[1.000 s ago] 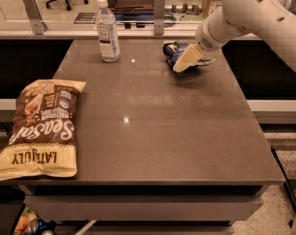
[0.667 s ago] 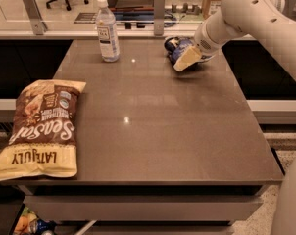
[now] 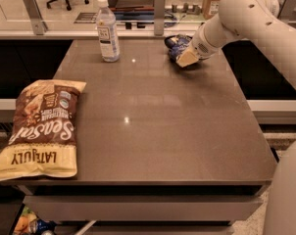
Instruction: Move blue chip bag near brown chip bag
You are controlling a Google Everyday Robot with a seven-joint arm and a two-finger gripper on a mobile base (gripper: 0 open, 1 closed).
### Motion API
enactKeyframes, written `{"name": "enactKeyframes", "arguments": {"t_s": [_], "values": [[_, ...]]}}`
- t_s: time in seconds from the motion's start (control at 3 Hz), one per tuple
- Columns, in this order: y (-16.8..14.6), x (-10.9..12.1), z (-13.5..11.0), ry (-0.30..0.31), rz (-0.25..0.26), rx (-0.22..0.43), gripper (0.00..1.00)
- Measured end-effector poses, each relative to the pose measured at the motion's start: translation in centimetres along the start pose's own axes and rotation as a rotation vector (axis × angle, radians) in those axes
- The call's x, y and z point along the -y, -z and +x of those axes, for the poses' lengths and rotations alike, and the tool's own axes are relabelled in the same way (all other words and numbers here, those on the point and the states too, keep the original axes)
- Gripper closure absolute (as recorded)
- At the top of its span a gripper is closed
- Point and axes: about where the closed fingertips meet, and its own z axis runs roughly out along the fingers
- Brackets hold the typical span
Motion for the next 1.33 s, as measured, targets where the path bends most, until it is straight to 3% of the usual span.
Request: {"name": "enactKeyframes", "arguments": {"t_s": [0.33, 0.67, 1.0, 1.33], "values": [[-0.3, -0.2, 0.0, 0.001, -0.005, -0.001, 0.88], [-0.5, -0.3, 0.0, 0.001, -0.009, -0.003, 1.0], [-0.5, -0.4, 0.0, 0.002, -0.011, -0.001, 1.0], [1.6, -0.6, 0.0, 0.011, -0.029, 0.022, 1.0]]}}
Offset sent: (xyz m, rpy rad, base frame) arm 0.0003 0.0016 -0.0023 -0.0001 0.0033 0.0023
